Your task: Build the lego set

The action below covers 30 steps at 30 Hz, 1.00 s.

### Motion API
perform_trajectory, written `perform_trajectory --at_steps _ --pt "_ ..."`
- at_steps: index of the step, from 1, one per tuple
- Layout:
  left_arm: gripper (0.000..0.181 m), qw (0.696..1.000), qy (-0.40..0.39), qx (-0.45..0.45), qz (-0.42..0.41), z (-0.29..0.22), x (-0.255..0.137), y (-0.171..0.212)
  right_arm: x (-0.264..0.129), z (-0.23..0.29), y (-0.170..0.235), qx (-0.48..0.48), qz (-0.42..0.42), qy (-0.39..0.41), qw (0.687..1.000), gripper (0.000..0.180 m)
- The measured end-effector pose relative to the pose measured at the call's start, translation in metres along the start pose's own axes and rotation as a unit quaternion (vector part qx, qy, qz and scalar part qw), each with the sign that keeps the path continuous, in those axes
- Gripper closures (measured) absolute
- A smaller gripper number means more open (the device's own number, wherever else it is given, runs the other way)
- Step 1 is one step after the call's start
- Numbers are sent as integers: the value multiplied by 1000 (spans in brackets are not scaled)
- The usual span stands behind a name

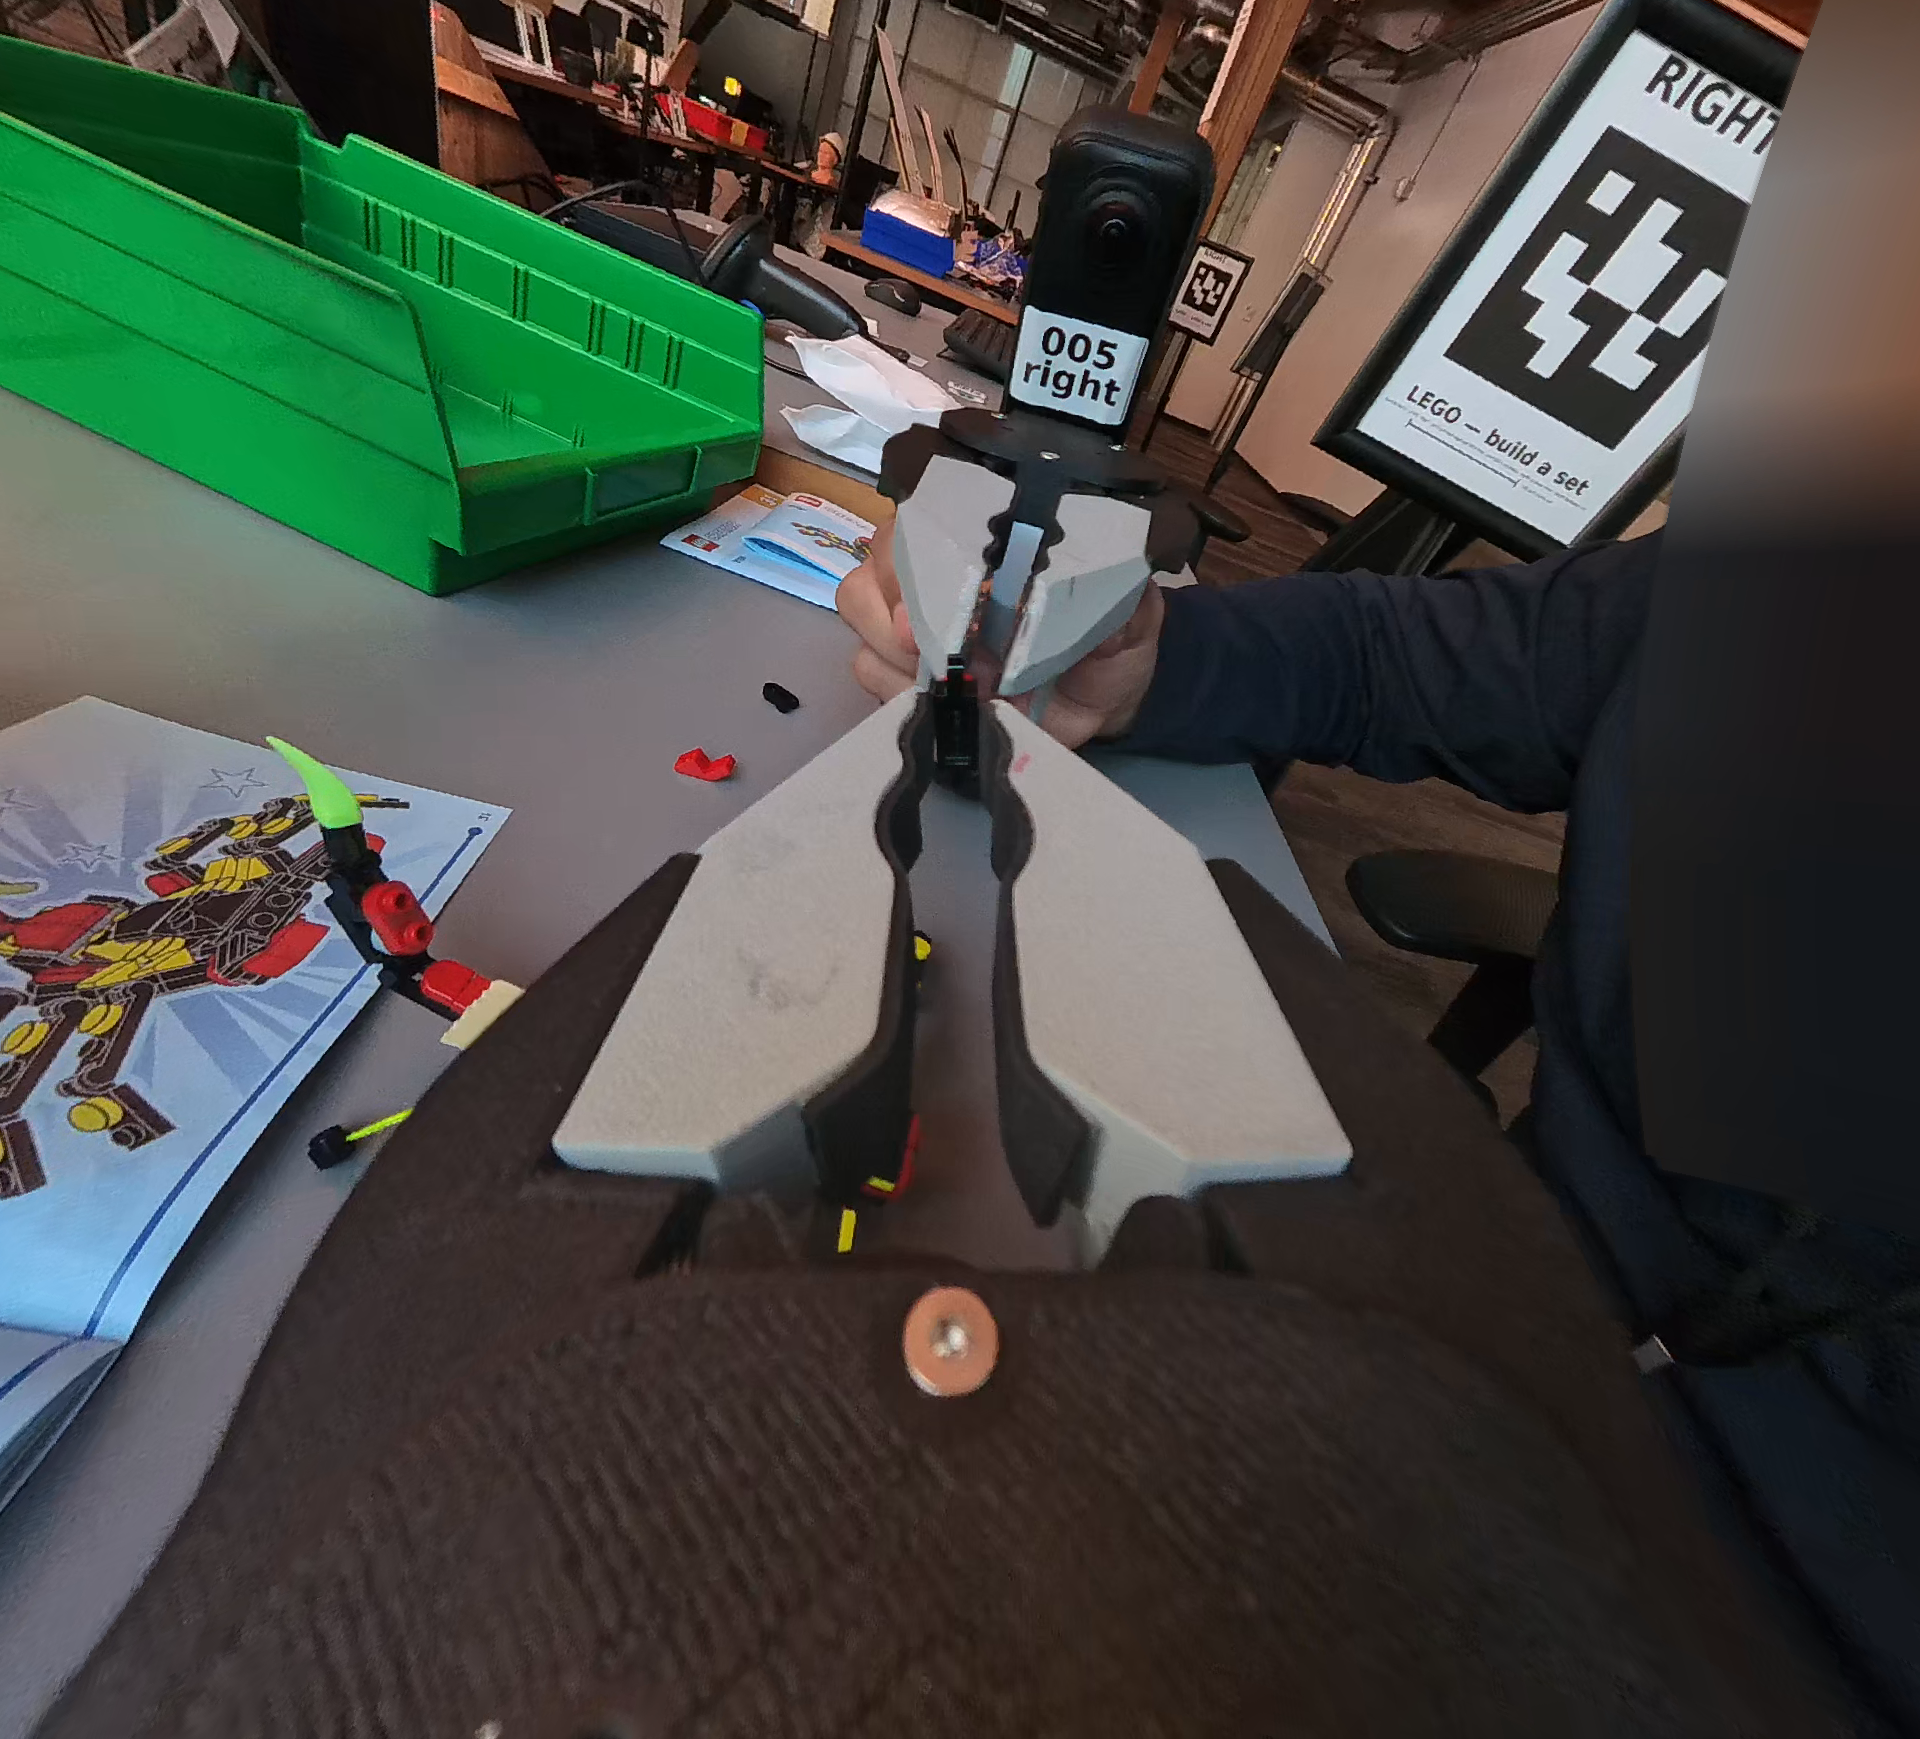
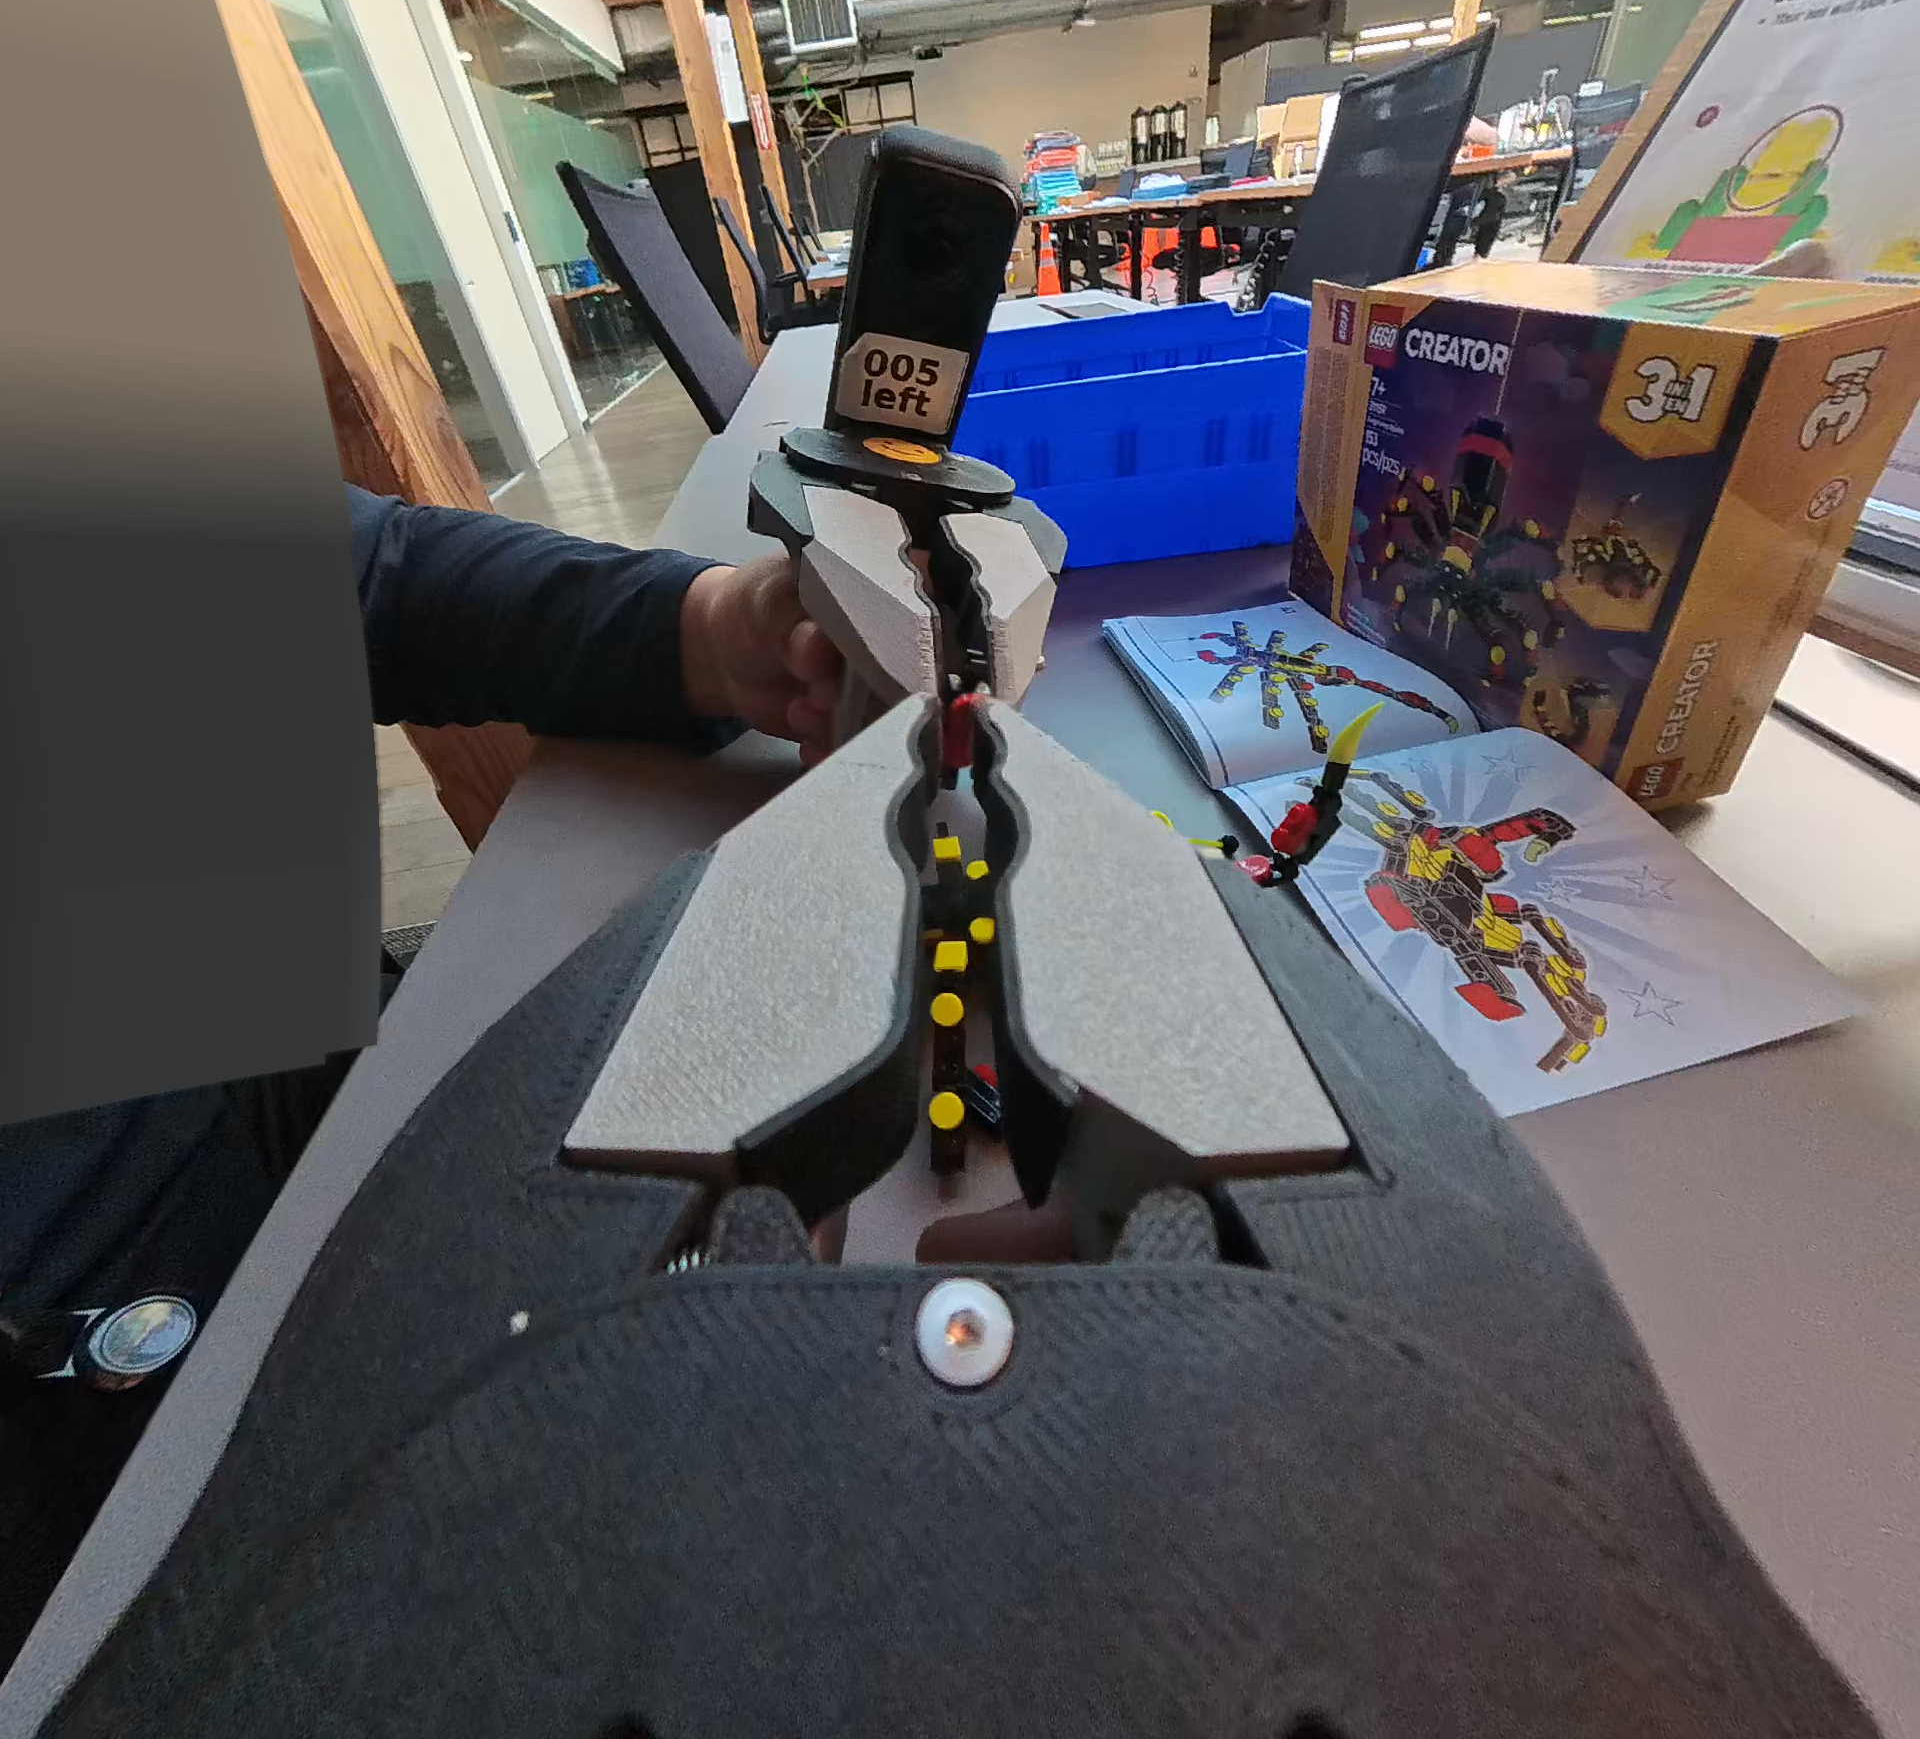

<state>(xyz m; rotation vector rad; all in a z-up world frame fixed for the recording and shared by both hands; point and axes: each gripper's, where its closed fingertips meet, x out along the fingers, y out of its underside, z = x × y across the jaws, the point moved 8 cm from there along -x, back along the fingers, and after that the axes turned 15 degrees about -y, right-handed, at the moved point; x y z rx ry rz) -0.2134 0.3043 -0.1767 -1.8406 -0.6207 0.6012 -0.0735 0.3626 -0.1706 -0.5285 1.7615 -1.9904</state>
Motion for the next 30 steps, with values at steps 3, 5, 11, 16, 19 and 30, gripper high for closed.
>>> perform_trajectory --at_steps 3,5,11,16,19,30 --pt "175 1000 0 4 1 -1 0 0 -1 -2 1 4 4 7 1000 176" --pt "176 1000 1 5 4 -2 1 1 -2 -2 -1 1 -1 10 1000 176" --pt "176 1000 -1 14 18 -5 3 3 1 -1 1 6 -1 -2 1000 180" --pt "176 999 -14 29 33 -6 6 5 1 -2 3 18 7 -12 1000 180" --pt "176 998 -29 37 40 -6 6 6 1 -2 3 14 16 -2 1000 180" --pt "176 997 -65 -10 31 14 -2 1 -16 -16 -2 22 -3 50 999 180"
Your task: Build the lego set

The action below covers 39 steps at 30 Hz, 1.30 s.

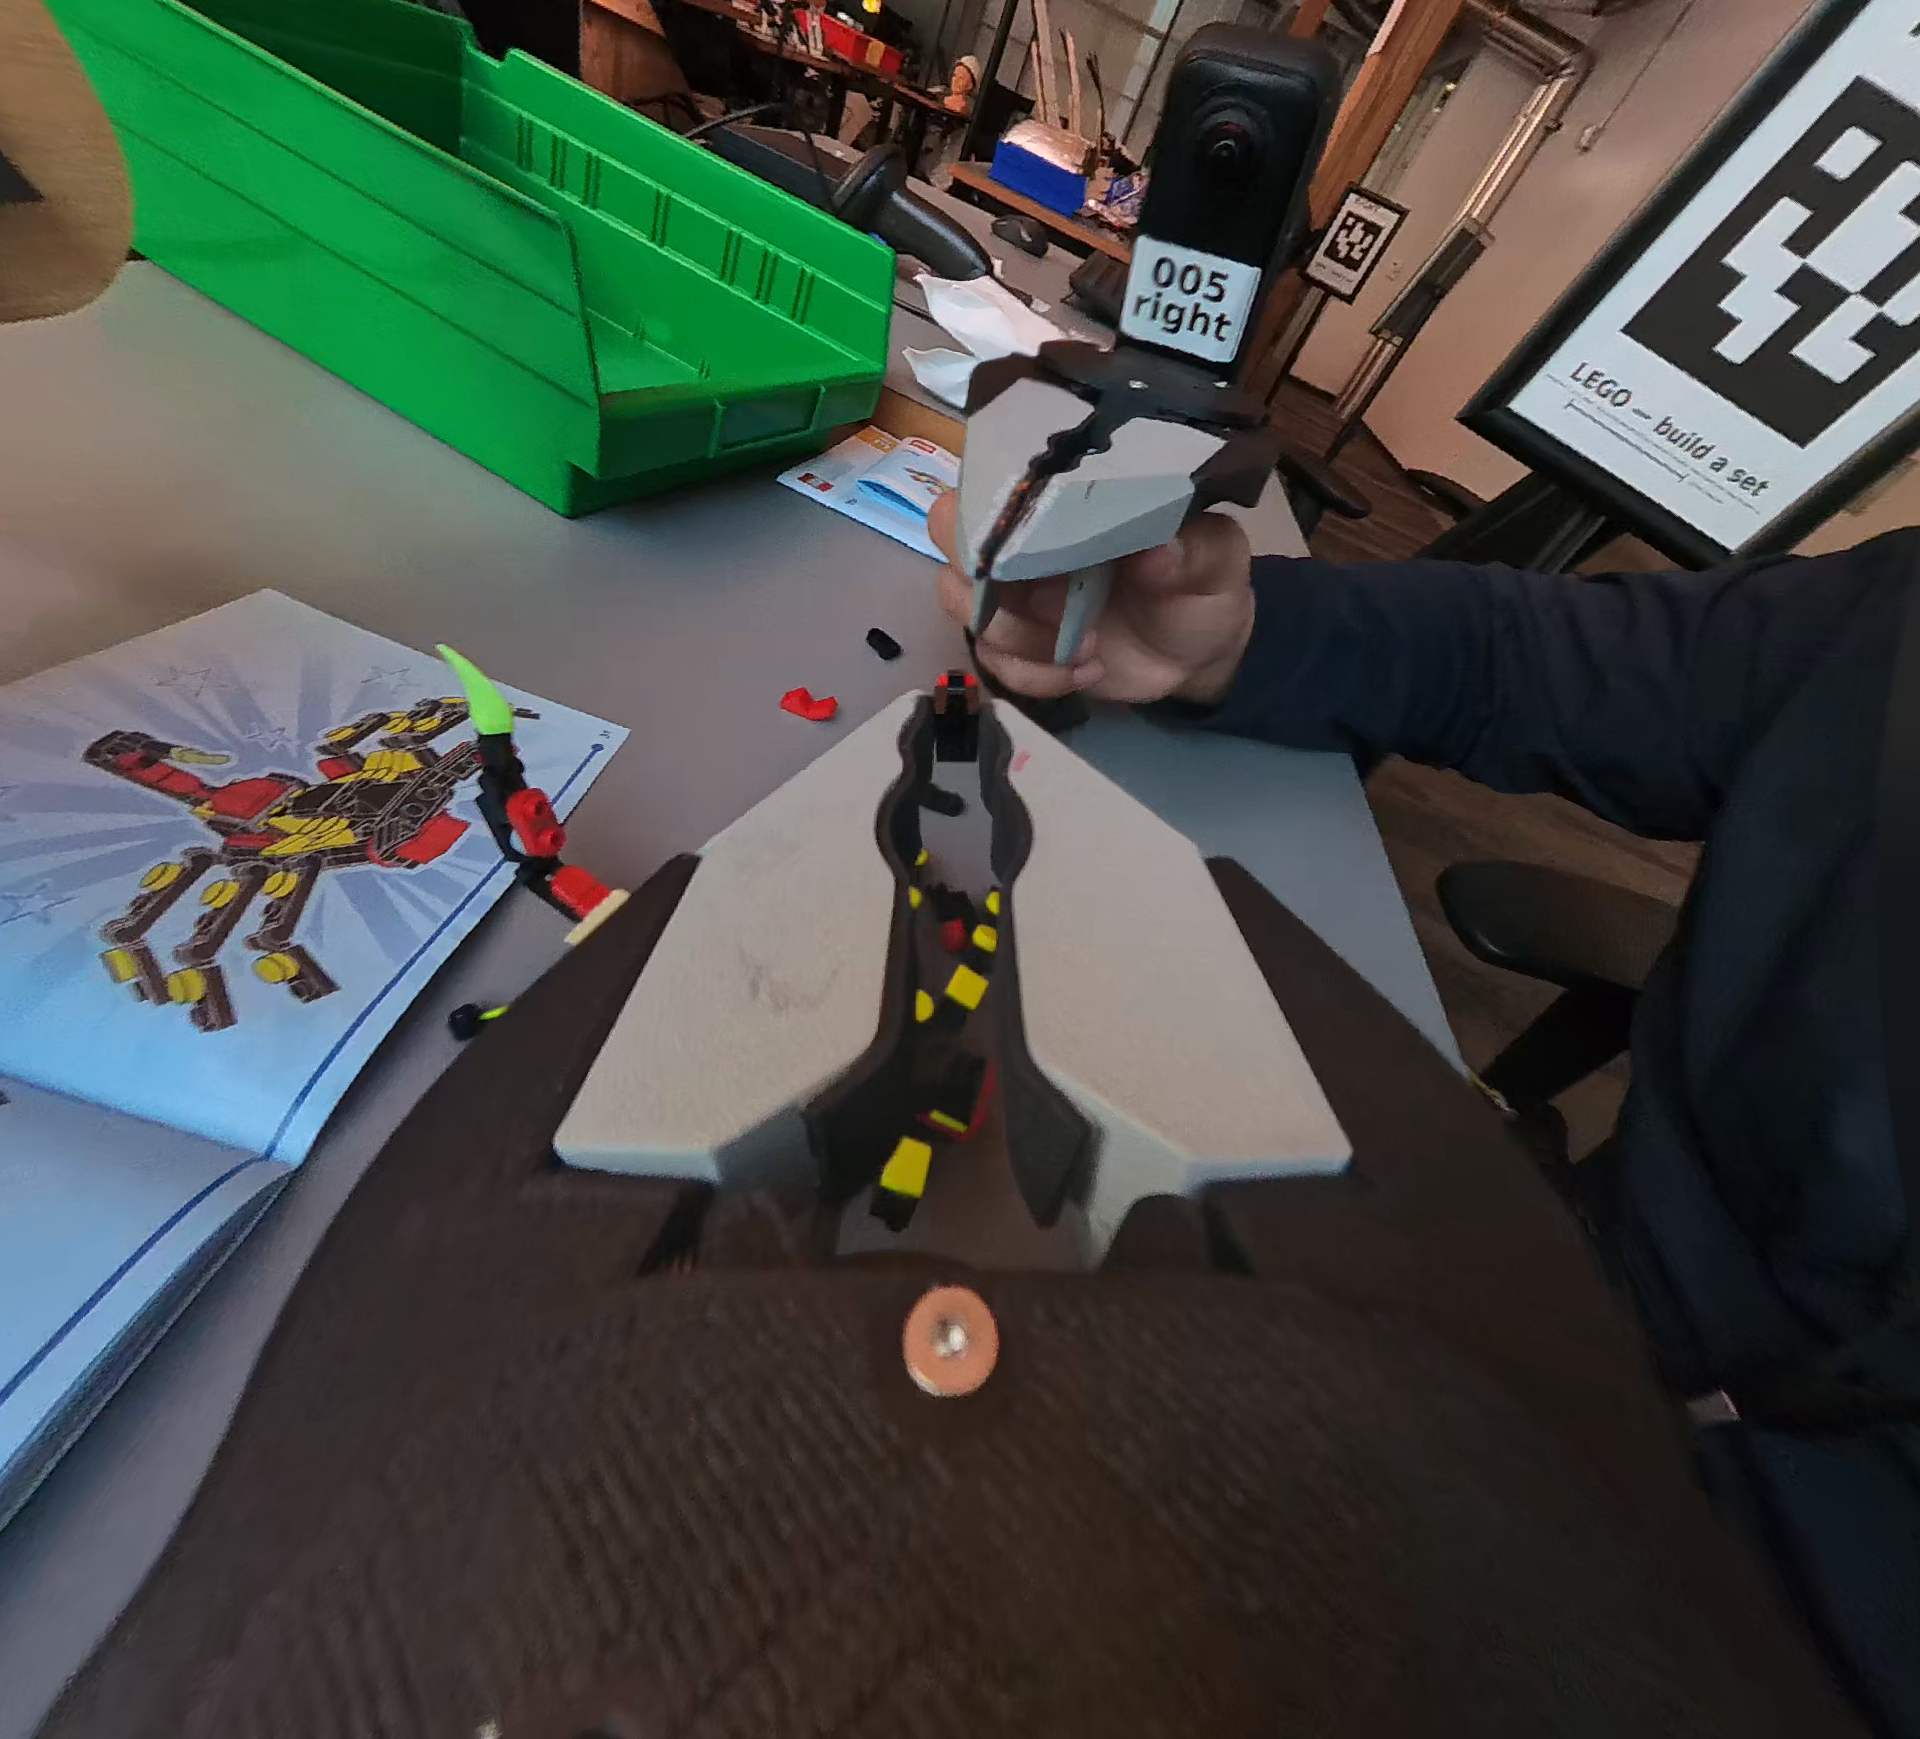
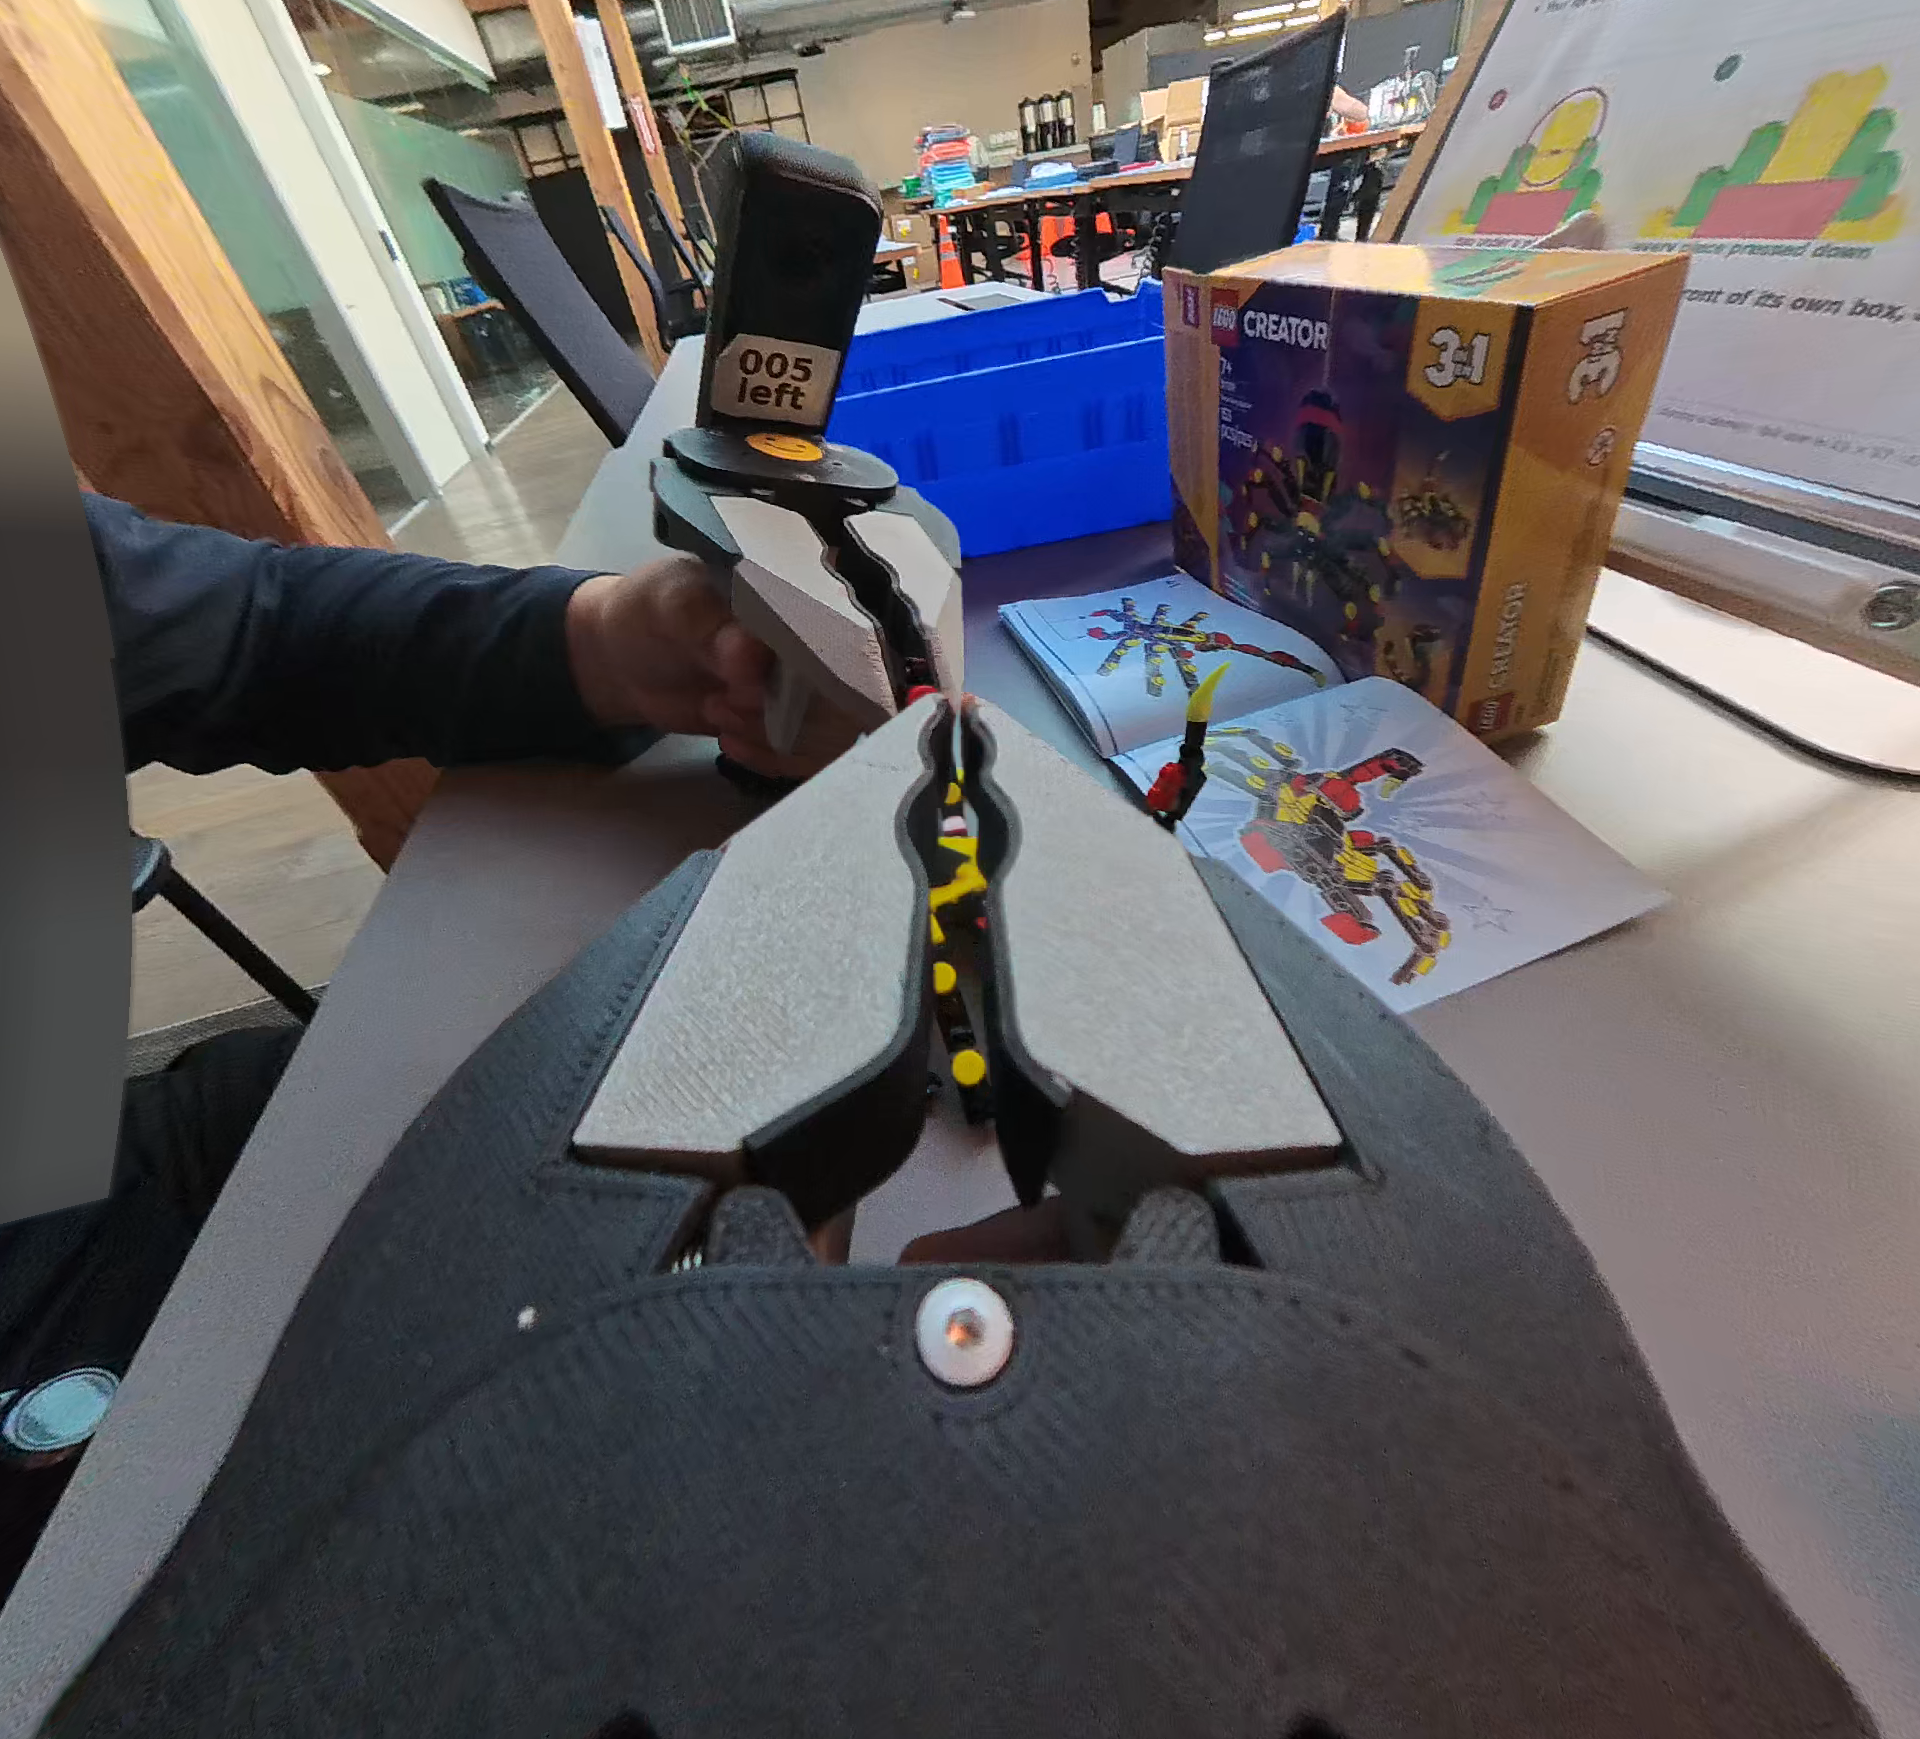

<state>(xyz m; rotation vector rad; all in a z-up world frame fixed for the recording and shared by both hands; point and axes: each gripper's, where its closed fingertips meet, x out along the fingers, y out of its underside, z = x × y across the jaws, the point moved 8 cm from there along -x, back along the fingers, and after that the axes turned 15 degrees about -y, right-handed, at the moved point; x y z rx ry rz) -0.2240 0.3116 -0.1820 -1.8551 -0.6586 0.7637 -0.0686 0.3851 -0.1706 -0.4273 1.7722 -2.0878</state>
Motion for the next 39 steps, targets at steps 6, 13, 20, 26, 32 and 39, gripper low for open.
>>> perform_trajectory --at_steps 6,13,20,26,32,39 --pt "176 996 -63 57 31 8 -10 -5 2 -9 12 -21 96 51 994 176" --pt "176 992 -13 77 104 -6 -6 7 11 -3 20 -79 162 68 981 175" --pt "176 997 0 71 39 -9 -4 3 23 20 18 -125 141 -4 982 165" --pt "176 999 27 24 17 -9 -3 2 25 21 18 -104 124 -9 987 171" --pt "176 999 38 -2 18 -7 -2 2 23 18 16 -89 112 -1 990 180" --pt "176 999 36 -7 29 -6 0 5 20 15 14 -72 96 -2 993 180"
